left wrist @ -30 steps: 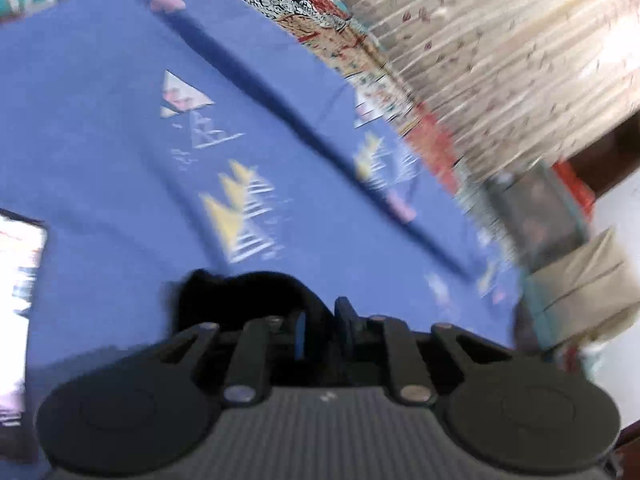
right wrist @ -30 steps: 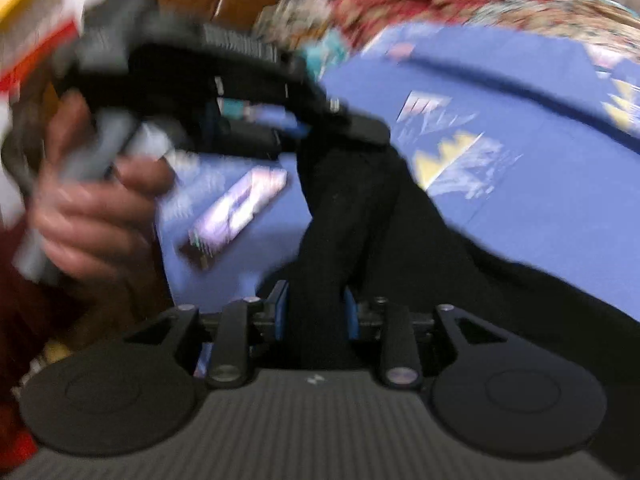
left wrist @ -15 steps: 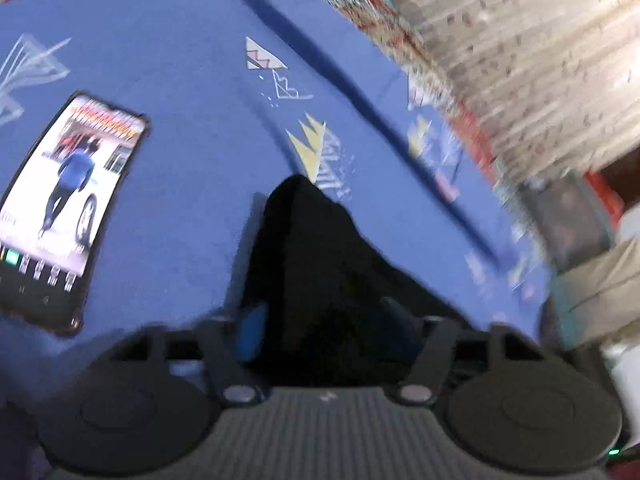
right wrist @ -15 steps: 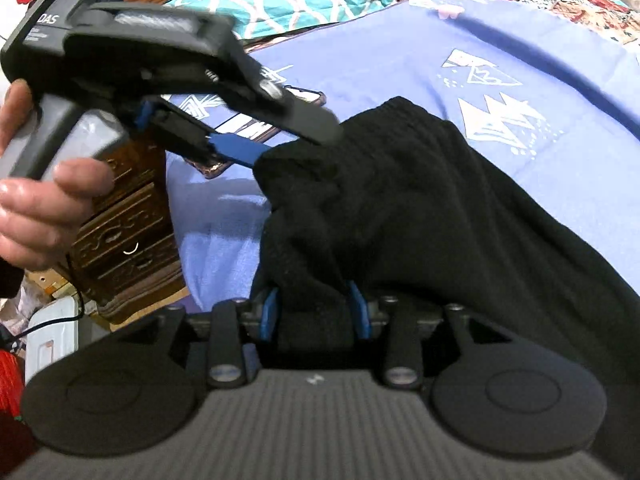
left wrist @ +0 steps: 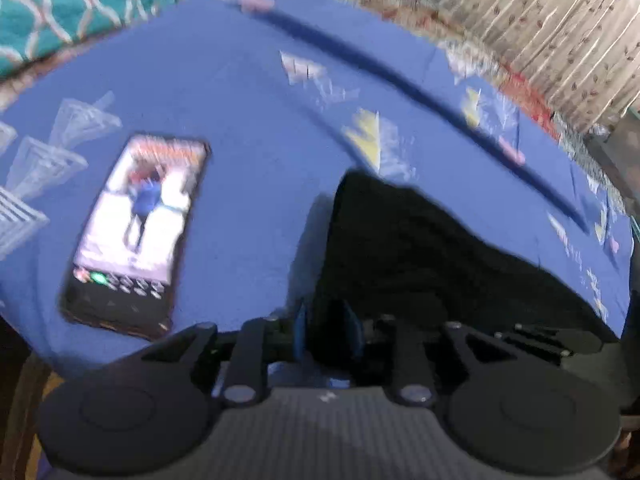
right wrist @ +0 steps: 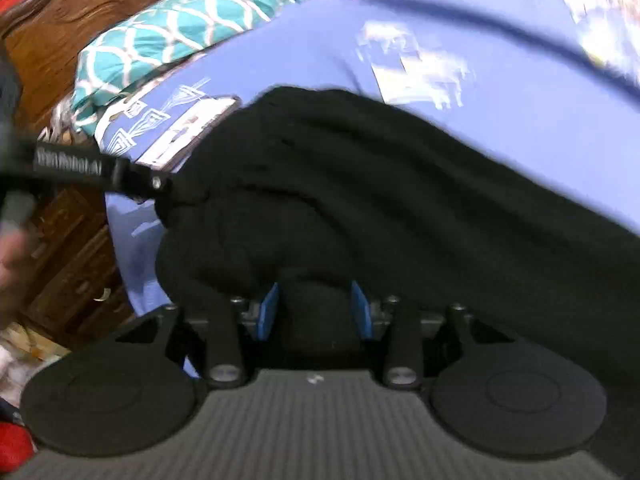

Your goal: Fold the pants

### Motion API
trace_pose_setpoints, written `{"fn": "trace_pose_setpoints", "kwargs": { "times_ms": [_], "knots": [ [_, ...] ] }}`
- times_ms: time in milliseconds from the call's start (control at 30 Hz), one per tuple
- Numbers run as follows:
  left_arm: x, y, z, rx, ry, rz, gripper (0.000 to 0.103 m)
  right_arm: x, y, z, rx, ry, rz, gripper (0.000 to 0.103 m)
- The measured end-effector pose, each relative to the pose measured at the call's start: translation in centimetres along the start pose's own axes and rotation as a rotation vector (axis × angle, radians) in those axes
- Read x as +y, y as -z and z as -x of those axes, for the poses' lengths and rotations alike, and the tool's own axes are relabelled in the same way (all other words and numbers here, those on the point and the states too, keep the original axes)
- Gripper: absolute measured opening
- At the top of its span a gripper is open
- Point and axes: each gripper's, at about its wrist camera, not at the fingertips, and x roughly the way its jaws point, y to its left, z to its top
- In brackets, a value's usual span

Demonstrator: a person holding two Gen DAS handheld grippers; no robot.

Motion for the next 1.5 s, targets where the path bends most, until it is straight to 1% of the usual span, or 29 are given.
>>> {"fn": "trace_pose_setpoints", "kwargs": {
  "times_ms": [67,100,167,267,300,367,433,467,500,533,567,600,633,700,767,833,867,900,967,1033,1067,1133,1200,1233,1300,1367,1400,1467,1500],
  "knots": [
    [0.0,-0.4,2.3,-0.069,0.010,0.015,0.020,-0.4,-0.4,1.1,-0.026,-0.027,-0.039,0.043],
    [-0.1,-0.8,3.1,-0.095,0.030,0.033,0.020,-0.9,-0.4,2.1,-0.059,-0.050,-0.061,0.043],
    [-0.9,-1.5,4.2,-0.132,0.081,0.044,0.020,-2.0,0.0,4.5,-0.125,-0.064,-0.095,0.043],
    [-4.3,-2.1,4.2,-0.143,0.144,-0.027,0.020,-3.6,1.9,7.2,-0.171,-0.062,-0.155,0.043],
    [-5.4,-2.1,3.7,-0.134,0.163,-0.048,0.020,-4.3,2.8,8.1,-0.178,-0.053,-0.180,0.043],
    [-8.2,-1.6,2.1,-0.089,0.202,-0.100,0.020,-5.4,5.0,9.5,-0.184,-0.027,-0.220,0.043],
    [-10.3,-0.6,0.3,-0.033,0.207,-0.147,0.020,-6.9,7.6,10.8,-0.171,-0.005,-0.289,0.043],
    [-11.1,0.0,-0.8,0.000,0.197,-0.164,0.020,-7.7,8.6,11.3,-0.160,0.012,-0.328,0.043],
    [-11.8,0.7,-2.1,0.042,0.172,-0.180,0.020,-8.8,10.1,11.7,-0.148,0.050,-0.366,0.043],
    [-12.1,1.4,-3.5,0.090,0.128,-0.192,0.020,-9.8,11.7,12.2,-0.138,0.107,-0.395,0.043],
    [-12.1,2.1,-4.8,0.139,0.068,-0.204,0.020,-10.7,13.1,13.0,-0.141,0.149,-0.420,0.042],
    [-11.8,2.7,-5.8,0.172,0.020,-0.214,0.018,-11.9,14.7,14.0,-0.163,0.154,-0.458,0.041],
    [-11.3,3.3,-6.3,0.196,-0.003,-0.218,0.016,-12.9,16.1,15.3,-0.193,0.147,-0.511,0.041],
    [-10.7,4.0,-5.6,0.187,0.010,-0.223,0.016,-14.3,18.6,17.9,-0.259,0.150,-0.599,0.042],
    [-10.8,3.9,-4.7,0.193,-0.018,-0.237,0.016,-15.2,20.7,20.3,-0.315,0.193,-0.658,0.042],
    [-11.6,3.6,-3.9,0.191,-0.023,-0.237,0.018,-16.2,22.9,22.9,-0.397,0.222,-0.718,0.042],
    [-12.4,3.3,-3.4,0.183,-0.007,-0.245,0.022,-16.8,24.0,24.3,-0.449,0.235,-0.747,0.043],
    [-13.4,3.2,-2.9,0.171,0.014,-0.257,0.023,-17.3,25.2,25.7,-0.500,0.255,-0.780,0.043],
    [-15.8,2.9,-2.4,0.145,0.063,-0.288,0.024,-18.5,27.8,28.3,-0.593,0.314,-0.858,0.043],
    [-18.8,2.9,-2.7,0.137,0.111,-0.324,0.024,-19.6,30.4,30.3,-0.659,0.390,-0.925,0.043],
    [-20.5,3.1,-3.2,0.145,0.135,-0.342,0.024,-20.2,31.9,31.4,-0.691,0.439,-0.964,0.046],
    [-23.3,3.6,-4.5,0.176,0.173,-0.373,0.024,-21.0,34.4,32.9,-0.743,0.507,-1.036,0.052],
    [-26.2,4.6,-6.0,0.221,0.212,-0.411,0.024,-21.8,36.7,34.1,-0.794,0.557,-1.113,0.059],
    [-27.5,5.2,-7.0,0.248,0.220,-0.427,0.024,-22.1,37.6,34.5,-0.819,0.573,-1.147,0.059],
    [-29.5,6.4,-8.9,0.306,0.219,-0.452,0.024,-22.8,39.1,34.8,-0.867,0.579,-1.214,0.060],
    [-31.4,7.6,-10.9,0.358,0.207,-0.473,0.024,-24.2,40.0,34.6,-0.899,0.565,-1.272,0.061],
    [-31.7,8.0,-11.7,0.376,0.191,-0.476,0.024,-24.9,40.5,34.6,-0.911,0.553,-1.293,0.061],
    [-32.2,9.0,-13.4,0.416,0.131,-0.467,0.023,-26.0,41.3,34.9,-0.937,0.527,-1.314,0.060],
    [-32.1,9.2,-13.8,0.416,0.123,-0.461,0.022,-26.6,41.5,34.9,-0.954,0.517,-1.321,0.061]
  ]
}}
